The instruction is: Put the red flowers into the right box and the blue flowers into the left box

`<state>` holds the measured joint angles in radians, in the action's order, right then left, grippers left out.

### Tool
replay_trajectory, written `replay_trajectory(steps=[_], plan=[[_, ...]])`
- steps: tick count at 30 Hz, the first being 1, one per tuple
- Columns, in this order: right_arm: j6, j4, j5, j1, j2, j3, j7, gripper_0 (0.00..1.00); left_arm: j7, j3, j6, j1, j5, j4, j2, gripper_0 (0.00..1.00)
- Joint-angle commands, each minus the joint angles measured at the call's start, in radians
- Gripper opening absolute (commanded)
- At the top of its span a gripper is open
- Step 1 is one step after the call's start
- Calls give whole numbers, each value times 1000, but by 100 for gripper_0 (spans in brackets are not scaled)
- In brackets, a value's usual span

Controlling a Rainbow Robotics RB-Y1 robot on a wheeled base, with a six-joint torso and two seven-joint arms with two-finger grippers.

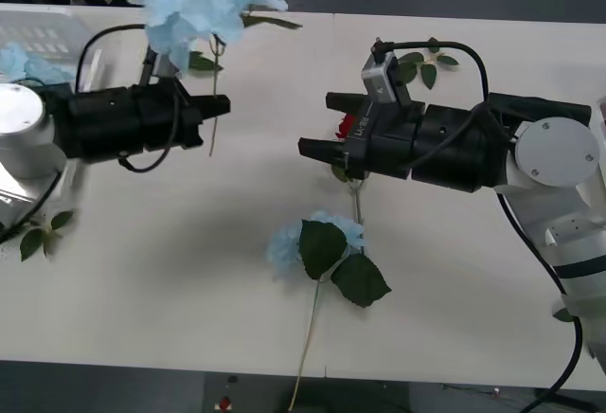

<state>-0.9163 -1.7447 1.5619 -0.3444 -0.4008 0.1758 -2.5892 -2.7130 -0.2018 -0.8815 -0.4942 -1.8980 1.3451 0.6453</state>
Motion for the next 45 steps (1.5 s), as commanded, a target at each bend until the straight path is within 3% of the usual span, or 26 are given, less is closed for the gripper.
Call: replay_trajectory(steps=[1, 6, 9, 17, 27, 37, 45], plan=[[-13, -21, 24, -39, -55, -18, 60, 100, 52, 79, -4, -7, -10, 12, 140, 0], [-96, -22, 86, -59, -151, -16, 325, 100, 162, 101, -4, -7, -9, -35, 327, 0], [-153, -21, 107, -68, -228, -16, 547, 100, 168, 125, -4, -9, 4, -139, 419, 0], [-230, -21, 4, -114, -357, 4, 963, 100, 157, 133, 27, -50, 228, -340, 527, 0], [-251, 65, -207, -219, -363, 105, 1236, 100, 173, 104, 173, -60, 540, -451, 551, 0], [-159, 292, -416, -370, -302, 318, 1339, 100, 190, -68, 342, -60, 510, -538, 550, 0], [-151, 461, -461, -443, -207, 333, 1327, 100, 197, -93, 348, -60, 485, -555, 550, 0]])
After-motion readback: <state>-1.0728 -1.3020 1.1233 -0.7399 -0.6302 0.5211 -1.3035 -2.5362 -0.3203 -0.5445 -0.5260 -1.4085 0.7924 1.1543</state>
